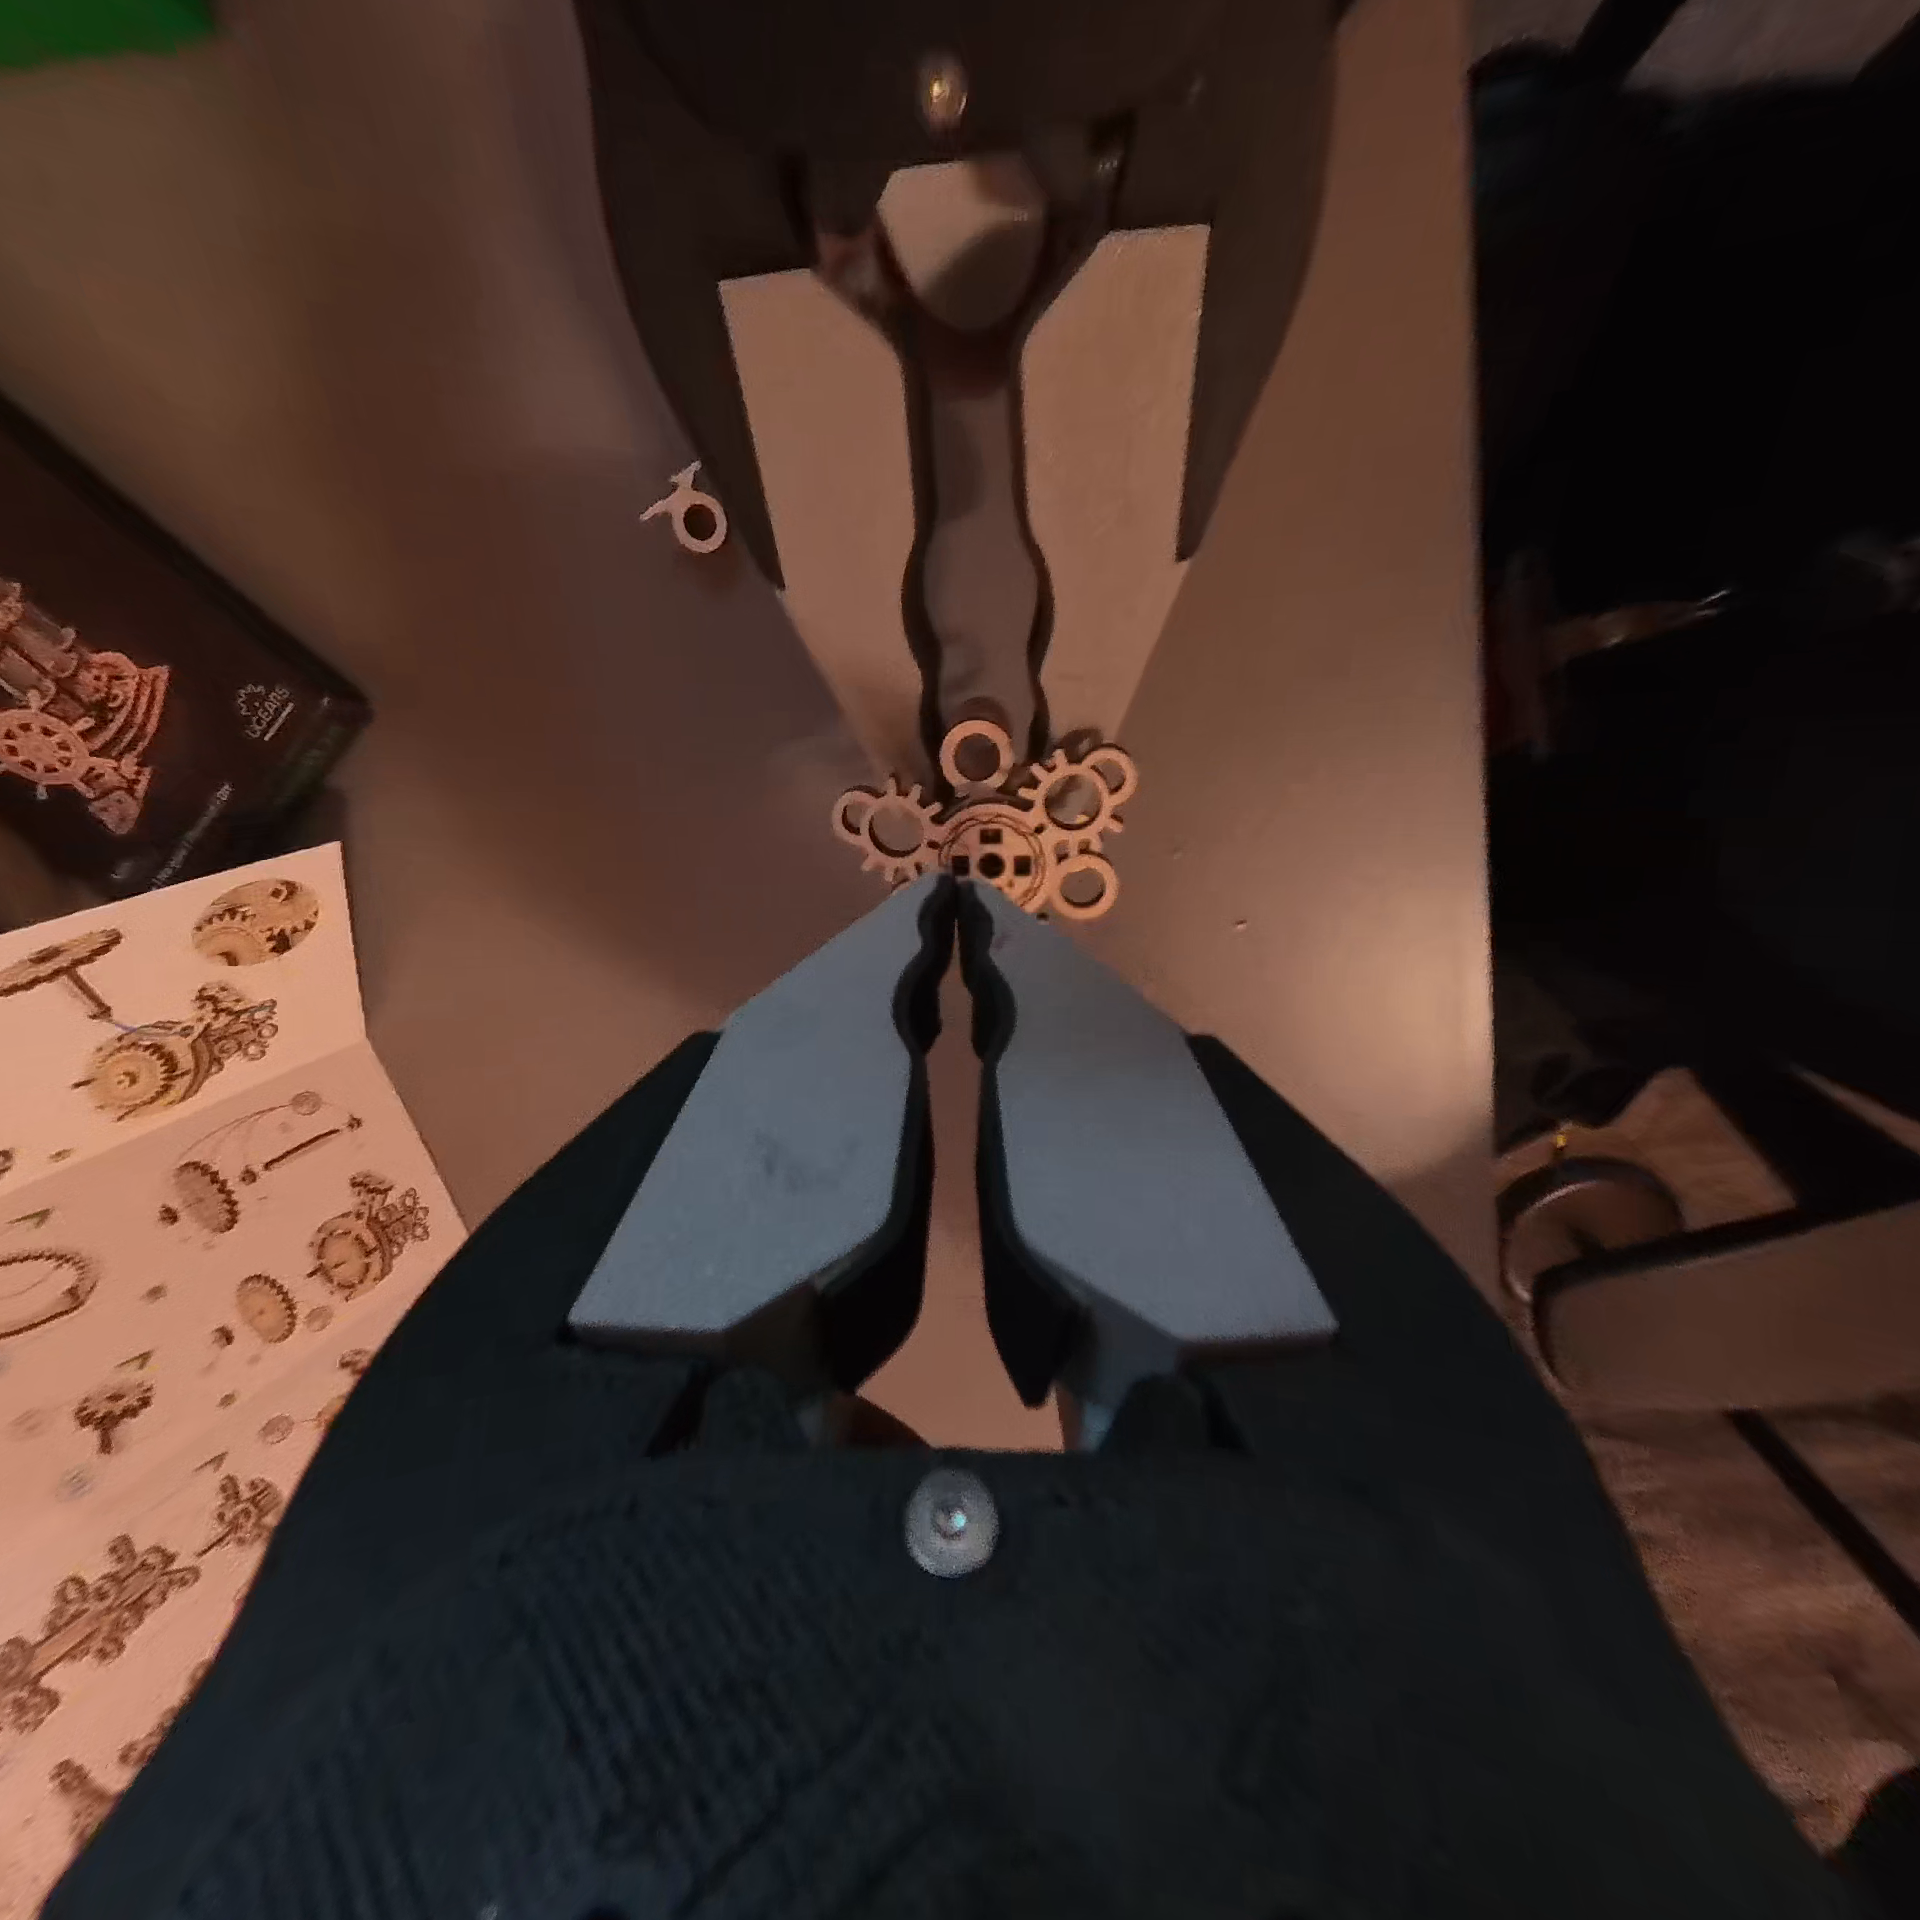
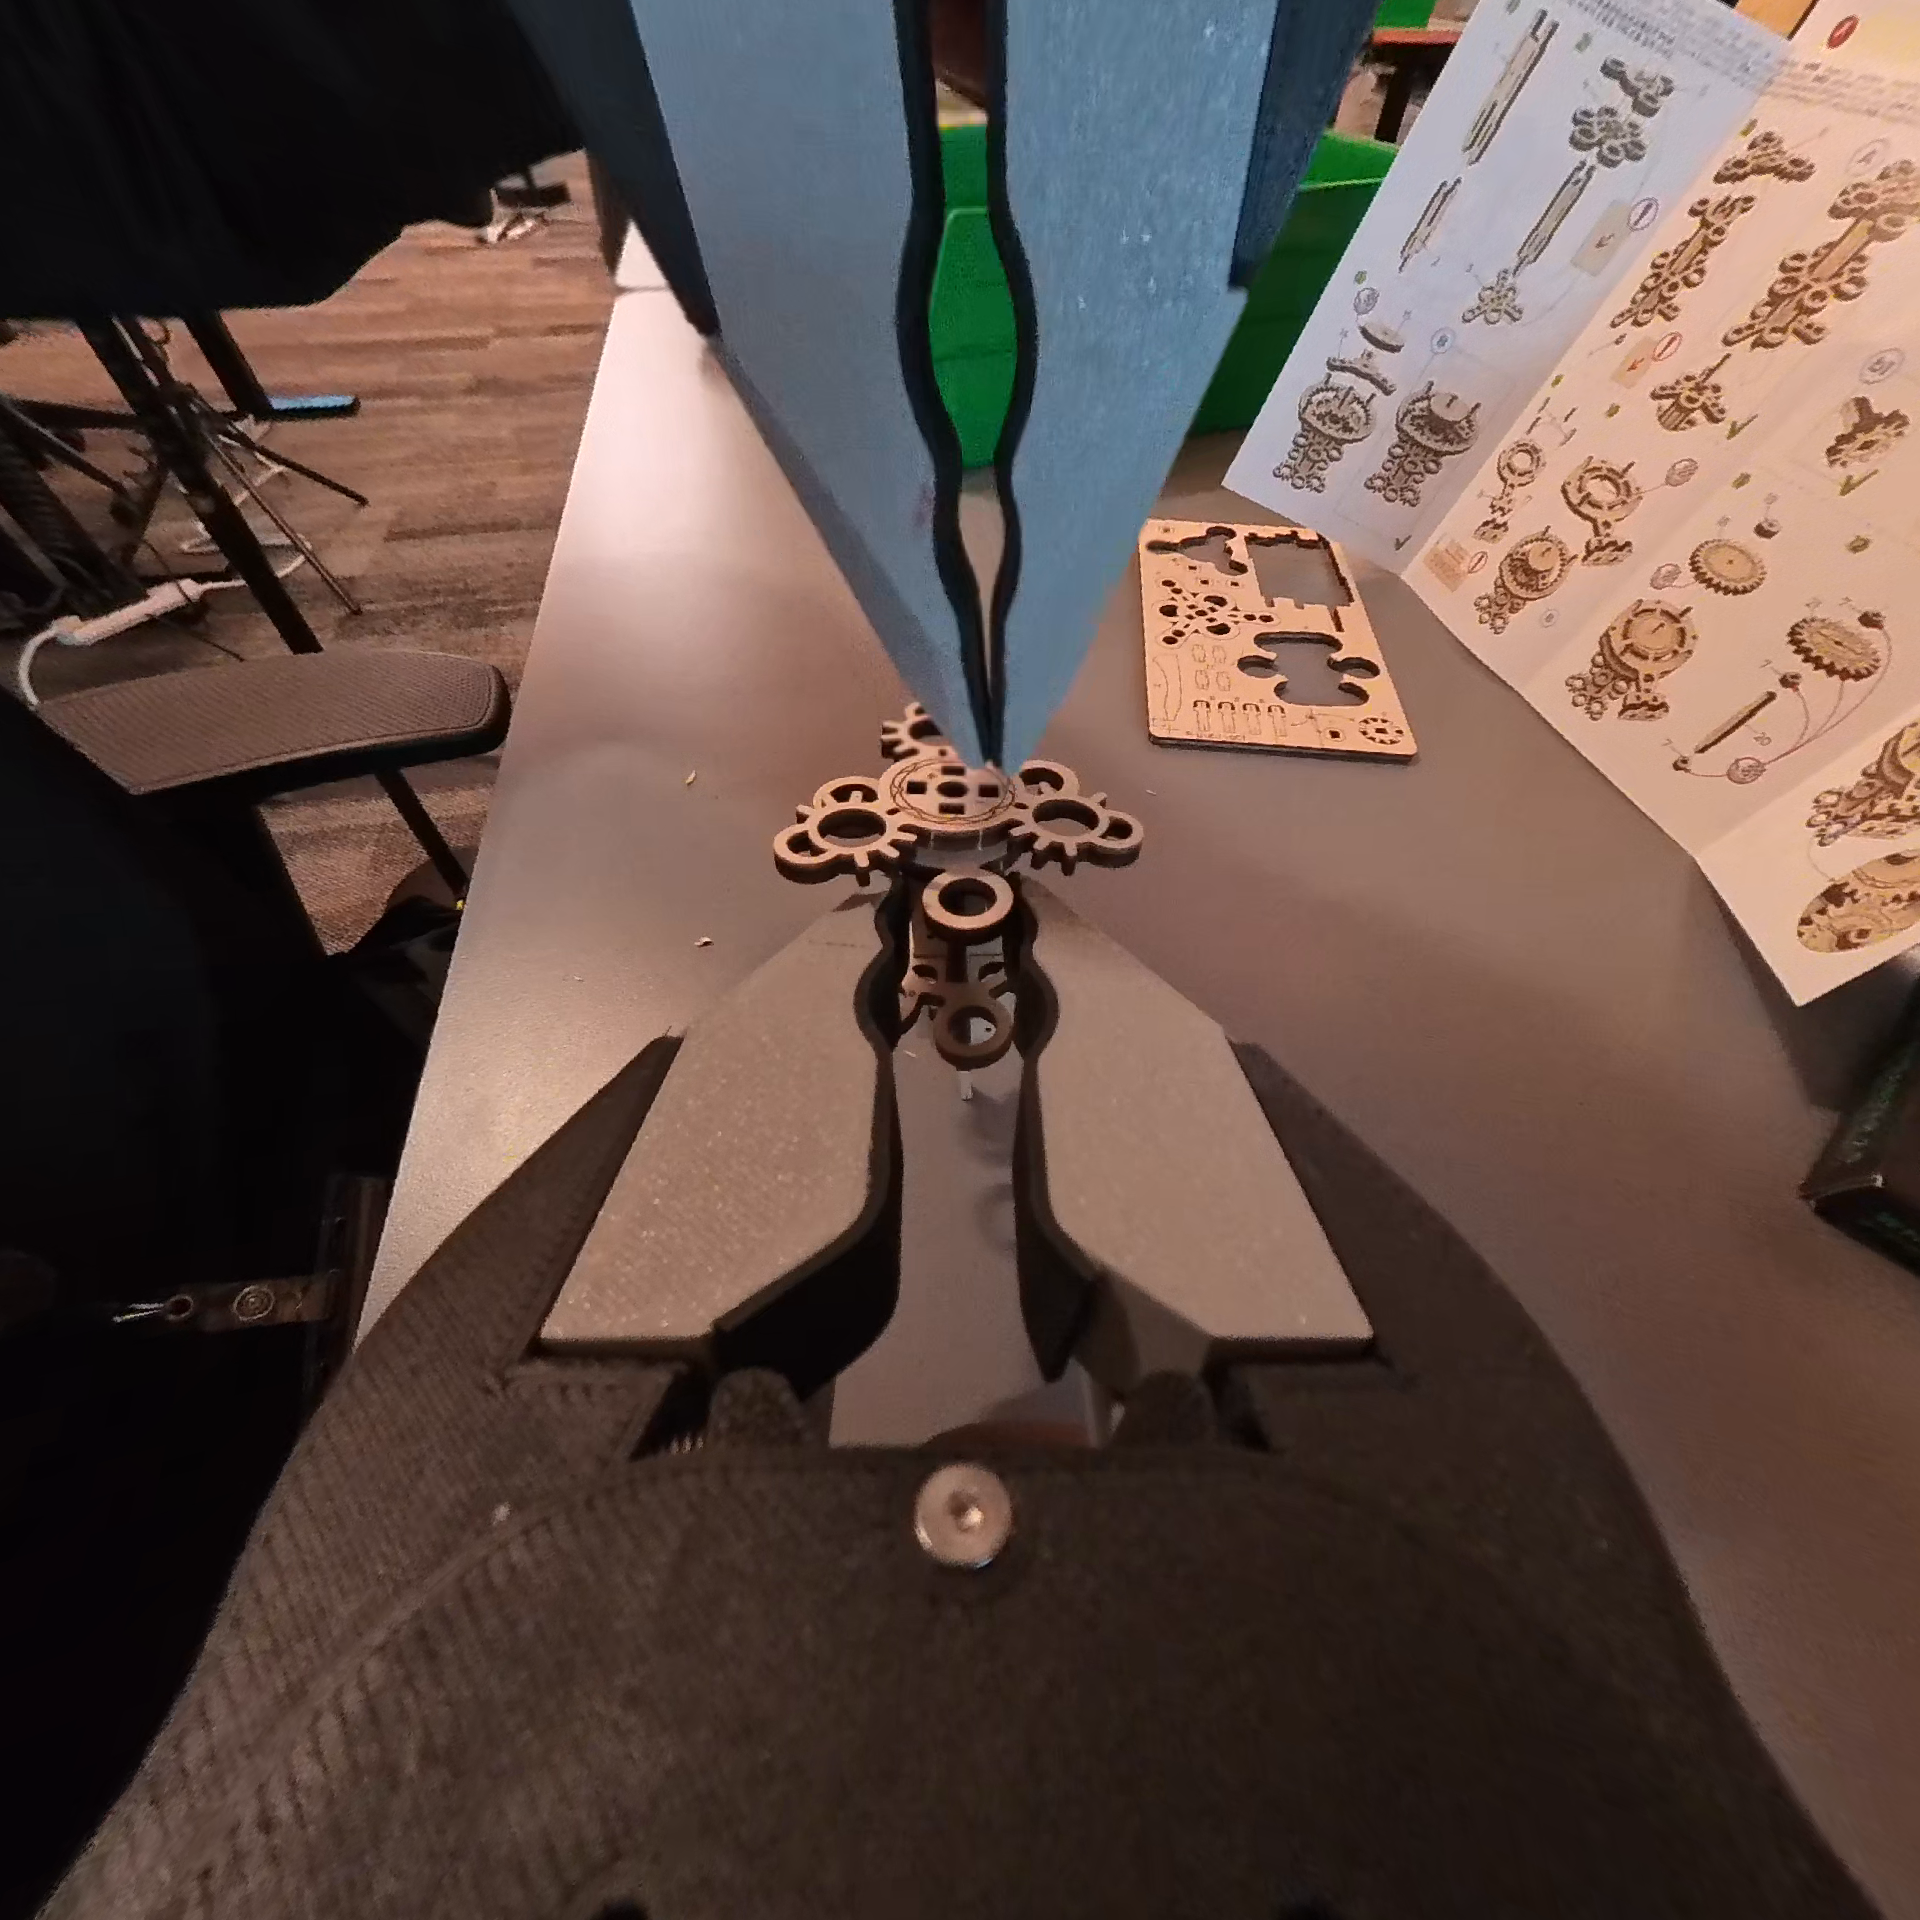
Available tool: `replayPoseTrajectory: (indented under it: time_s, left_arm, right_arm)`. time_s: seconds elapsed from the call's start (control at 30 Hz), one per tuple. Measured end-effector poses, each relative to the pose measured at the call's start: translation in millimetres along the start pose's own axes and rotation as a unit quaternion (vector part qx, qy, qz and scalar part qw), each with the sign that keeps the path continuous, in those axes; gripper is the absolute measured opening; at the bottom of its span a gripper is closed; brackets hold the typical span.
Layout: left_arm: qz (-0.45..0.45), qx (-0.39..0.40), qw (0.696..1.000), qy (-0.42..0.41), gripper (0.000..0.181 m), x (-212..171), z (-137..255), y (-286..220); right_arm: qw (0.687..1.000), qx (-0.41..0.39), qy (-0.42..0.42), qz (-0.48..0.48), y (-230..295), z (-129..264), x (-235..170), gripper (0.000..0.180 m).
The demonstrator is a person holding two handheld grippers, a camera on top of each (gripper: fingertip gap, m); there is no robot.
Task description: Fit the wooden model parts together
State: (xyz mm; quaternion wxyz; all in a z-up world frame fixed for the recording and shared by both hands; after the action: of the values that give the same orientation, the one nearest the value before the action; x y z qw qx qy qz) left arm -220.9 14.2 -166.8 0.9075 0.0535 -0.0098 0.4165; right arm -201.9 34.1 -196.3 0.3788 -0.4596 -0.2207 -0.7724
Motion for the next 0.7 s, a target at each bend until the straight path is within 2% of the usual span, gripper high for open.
replayPoseTrajectory:
  time_s: [0.13,0.23,0.27,0.33,0.5,0.57,0.6,0.63,0.67,0.7]
  left_arm:
    - [0.014,0.008,0.998,-0.054,0.000,7.6,23.5,4.7]
    - [0.011,-0.011,0.999,-0.041,0.000,12.0,-0.8,-0.5]
    - [0.011,-0.028,0.999,-0.044,0.000,13.3,0.2,-3.7]
    - [0.000,-0.007,1.000,-0.025,0.000,9.2,2.1,-0.5]
    - [0.011,0.011,0.997,-0.074,0.000,12.4,33.3,5.3]
    - [0.006,-0.008,0.999,-0.046,0.000,10.7,14.3,1.1]
    - [0.000,-0.022,1.000,-0.007,0.001,4.4,-1.7,-6.1]
    - [0.007,-0.039,0.998,-0.057,0.000,15.3,1.3,-10.2]
    - [0.003,-0.035,0.999,-0.031,0.000,9.8,-1.1,-10.0]
    - [-0.008,0.001,1.000,-0.010,0.000,4.1,-2.6,-3.5]
  right_arm:
    - [1.000,0.000,0.000,0.002,0.6,0.3,0.2,0.014]
    - [1.000,0.000,0.001,-0.002,-0.4,1.3,-0.5,0.014]
    - [1.000,0.003,0.000,-0.003,-0.1,1.3,-0.4,0.014]
    - [1.000,0.001,0.000,0.000,0.4,1.0,-0.3,0.014]
    - [1.000,0.001,0.000,0.000,0.5,0.8,-0.3,0.014]
    - [1.000,0.002,0.000,-0.001,0.4,0.7,-0.3,0.014]
    - [1.000,0.002,-0.001,-0.001,0.5,1.2,-0.4,0.014]
    - [1.000,0.003,-0.001,-0.001,0.7,1.6,-0.7,0.014]
    - [1.000,0.002,0.000,0.000,1.0,1.3,-0.8,0.014]
    - [1.000,0.001,0.000,0.002,1.2,1.1,-0.7,0.014]
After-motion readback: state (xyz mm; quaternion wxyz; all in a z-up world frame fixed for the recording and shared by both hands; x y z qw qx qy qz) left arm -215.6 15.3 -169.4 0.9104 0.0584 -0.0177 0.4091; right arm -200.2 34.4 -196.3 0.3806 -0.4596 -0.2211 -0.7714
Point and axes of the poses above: each gripper's, where its closed fingertips meet, z back along the fingers, x out of its top, y = z × x across the jaws, the point moved 3 cm from there along z, back along the fingers, and after that the axes turned 10 degrees about y, right-handed, at the moved point
